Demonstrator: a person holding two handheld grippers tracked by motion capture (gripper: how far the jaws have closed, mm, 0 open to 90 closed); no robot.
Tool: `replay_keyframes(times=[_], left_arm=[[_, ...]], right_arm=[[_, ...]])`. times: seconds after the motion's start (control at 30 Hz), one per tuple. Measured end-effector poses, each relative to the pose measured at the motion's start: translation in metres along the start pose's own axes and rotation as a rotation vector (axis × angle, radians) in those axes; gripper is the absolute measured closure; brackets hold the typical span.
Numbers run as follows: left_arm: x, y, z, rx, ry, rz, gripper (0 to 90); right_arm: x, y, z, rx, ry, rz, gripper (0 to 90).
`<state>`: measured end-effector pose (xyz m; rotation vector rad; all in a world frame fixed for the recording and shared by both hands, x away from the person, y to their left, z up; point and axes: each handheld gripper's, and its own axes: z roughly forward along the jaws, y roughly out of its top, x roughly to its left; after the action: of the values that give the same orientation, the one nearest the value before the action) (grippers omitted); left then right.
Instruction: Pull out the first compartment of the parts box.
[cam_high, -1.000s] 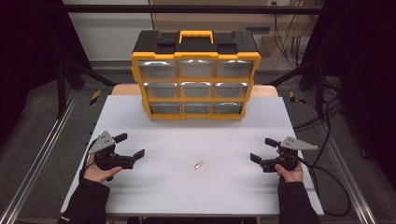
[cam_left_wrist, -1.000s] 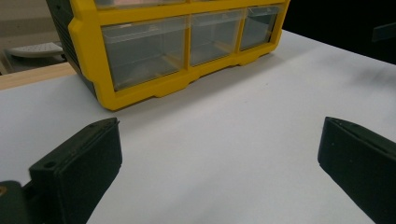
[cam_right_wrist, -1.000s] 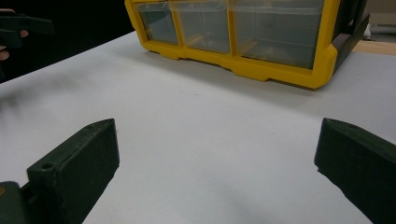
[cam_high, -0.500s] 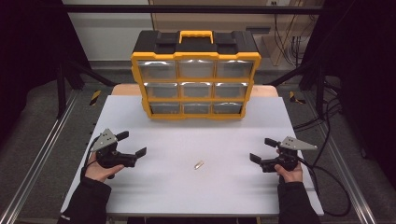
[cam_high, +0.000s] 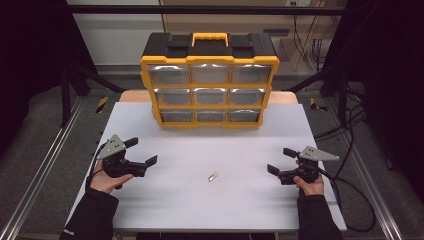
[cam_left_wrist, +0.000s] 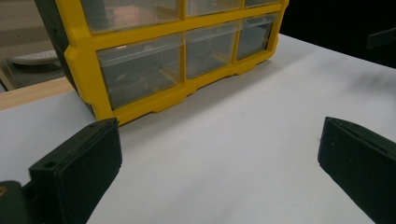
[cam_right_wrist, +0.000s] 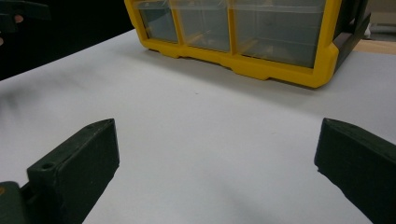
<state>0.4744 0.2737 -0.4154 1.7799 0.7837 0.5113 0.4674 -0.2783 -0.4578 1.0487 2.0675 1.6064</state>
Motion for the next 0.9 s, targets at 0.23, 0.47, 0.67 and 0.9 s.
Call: replay_keyframes(times=[0.23,0.47,0.67,0.9], left_arm=[[0.001,0.006,0.000,-0.002,0.001,0.006,0.0],[0.001,0.010,0.002,0.005,-0.001,0.015,0.0],[0.001,0.014,0.006,0.010,-0.005,0.027,0.0],[0.000,0.021,0.009,0.010,-0.005,0.040,0.0]], right_arm=[[0.000,0.000,0.000,-0.001,-0.001,-0.002,0.7],[0.000,0.000,0.000,0.000,0.000,-0.002,0.7],[0.000,0.000,0.000,0.002,0.001,-0.004,0.7],[0.000,0.000,0.000,0.003,0.000,-0.001,0.8]])
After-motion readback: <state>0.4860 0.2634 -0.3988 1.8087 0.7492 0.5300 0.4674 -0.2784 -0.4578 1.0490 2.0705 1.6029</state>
